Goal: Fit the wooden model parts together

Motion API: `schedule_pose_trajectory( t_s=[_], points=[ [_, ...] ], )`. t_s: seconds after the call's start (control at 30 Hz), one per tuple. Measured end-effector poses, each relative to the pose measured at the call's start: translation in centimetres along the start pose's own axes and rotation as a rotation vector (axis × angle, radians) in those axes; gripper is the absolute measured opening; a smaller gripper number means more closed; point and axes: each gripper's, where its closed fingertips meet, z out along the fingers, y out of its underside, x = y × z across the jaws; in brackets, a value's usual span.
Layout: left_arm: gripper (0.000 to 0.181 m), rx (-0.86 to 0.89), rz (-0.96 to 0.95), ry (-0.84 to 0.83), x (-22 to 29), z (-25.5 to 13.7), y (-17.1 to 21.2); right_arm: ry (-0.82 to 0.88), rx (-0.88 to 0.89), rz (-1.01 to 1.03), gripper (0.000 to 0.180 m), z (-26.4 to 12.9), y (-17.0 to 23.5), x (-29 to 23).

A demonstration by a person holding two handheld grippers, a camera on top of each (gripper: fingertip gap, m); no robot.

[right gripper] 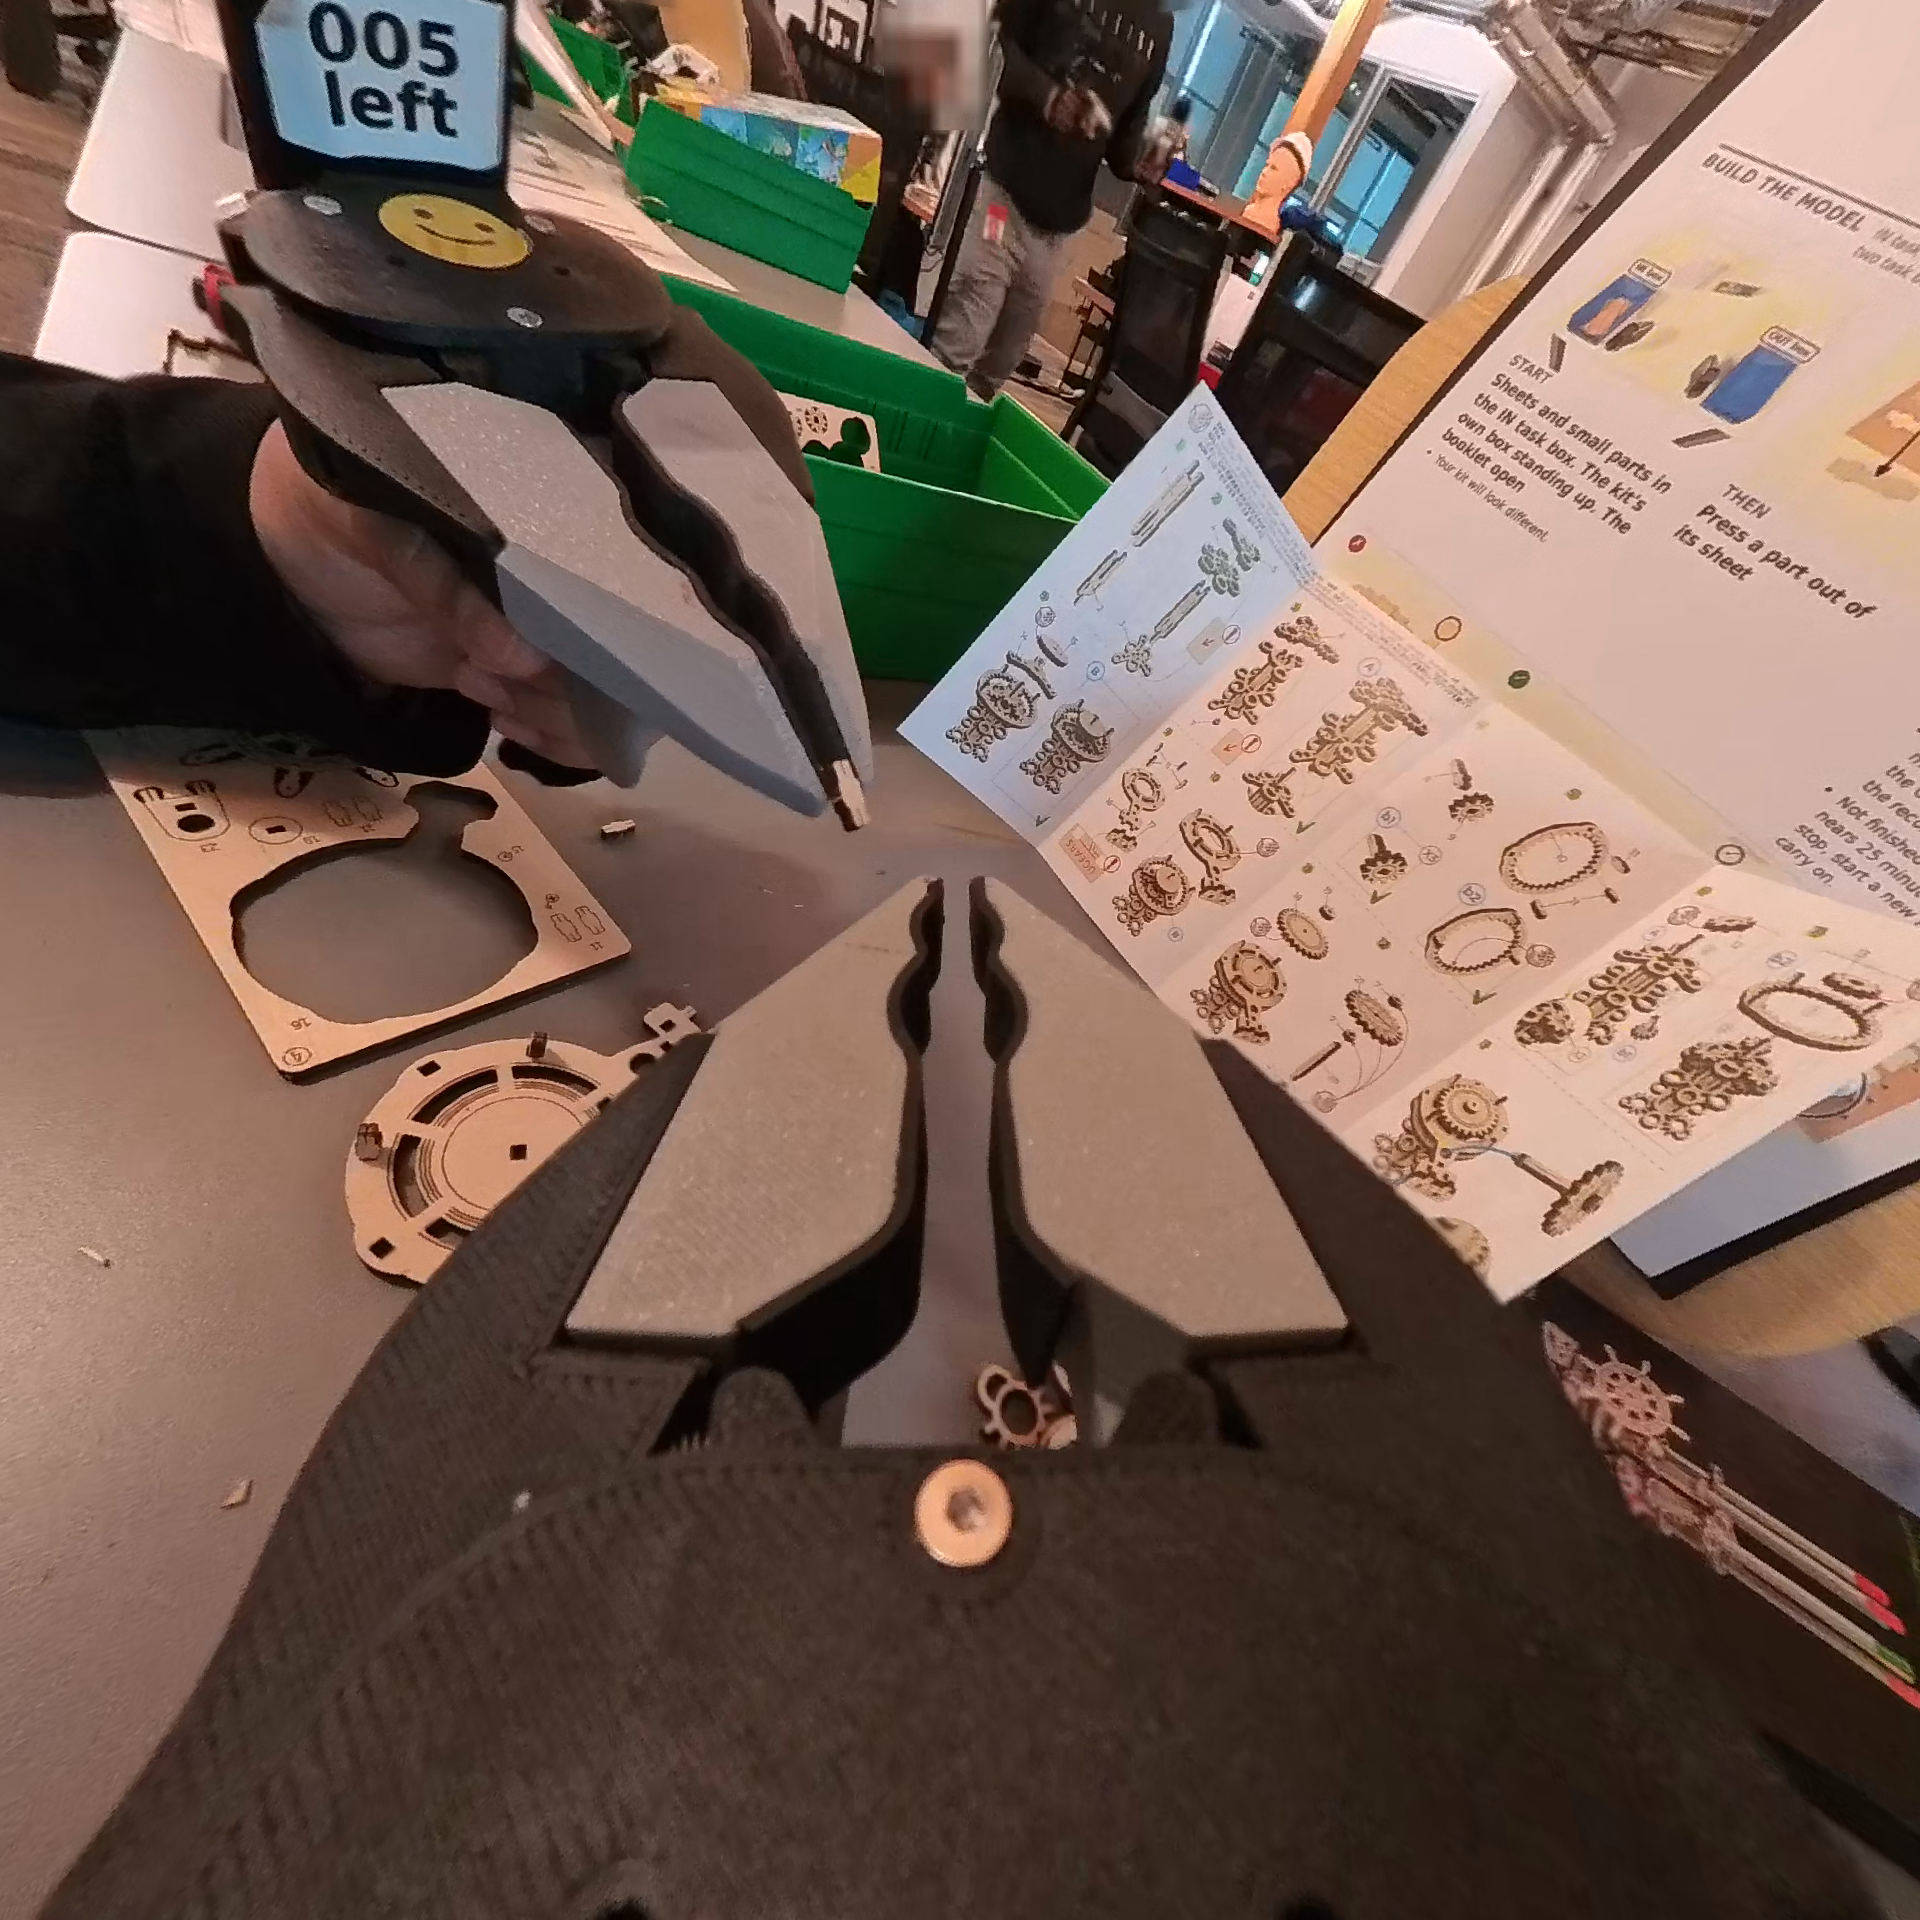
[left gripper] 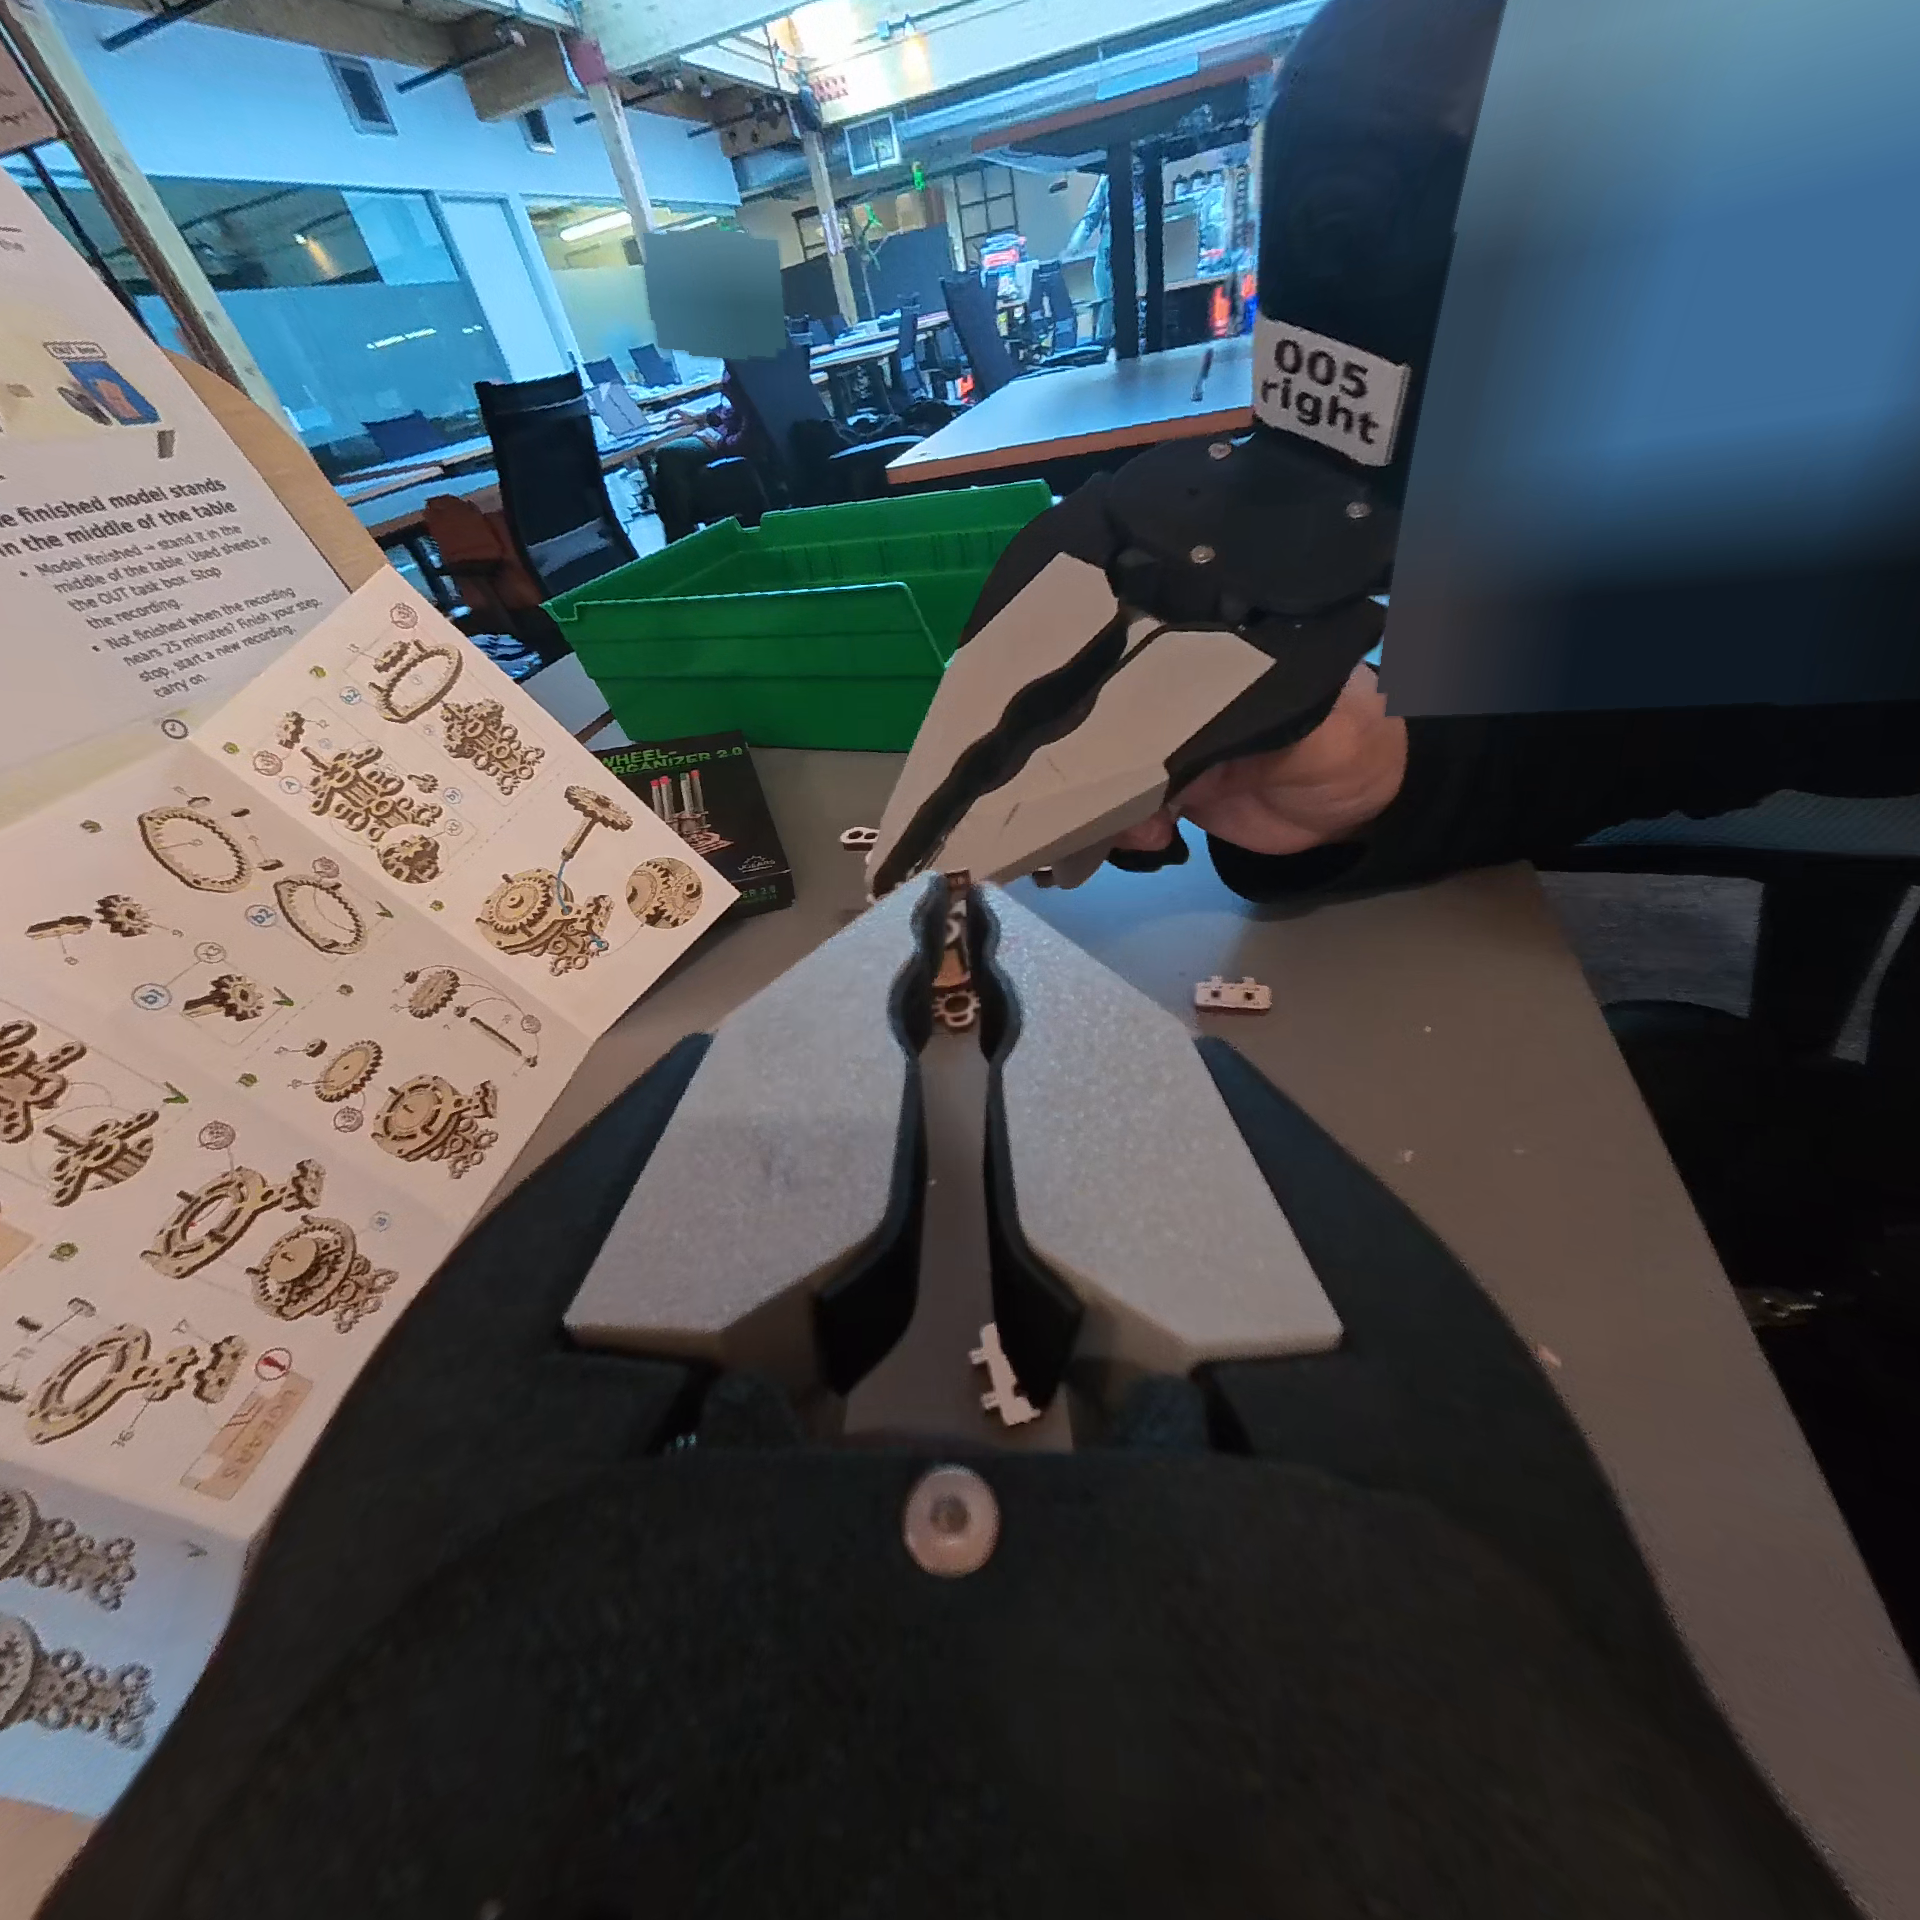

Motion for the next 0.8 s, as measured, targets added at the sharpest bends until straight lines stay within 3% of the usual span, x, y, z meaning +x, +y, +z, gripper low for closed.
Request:
schedule_pose_trajectory(
  t_s=[0.37,0.8],
  points=[
    [0.0,-0.093,0.331,-0.106,0.3,0.9,1.6,-0.035,0.012,0.074,0.002,-0.2,0.0,0.2],
    [0.0,-0.173,0.464,-0.142,0.1,1.2,2.9,-0.136,0.008,0.071,0.004,-0.3,0.0,-0.8]
  ],
)
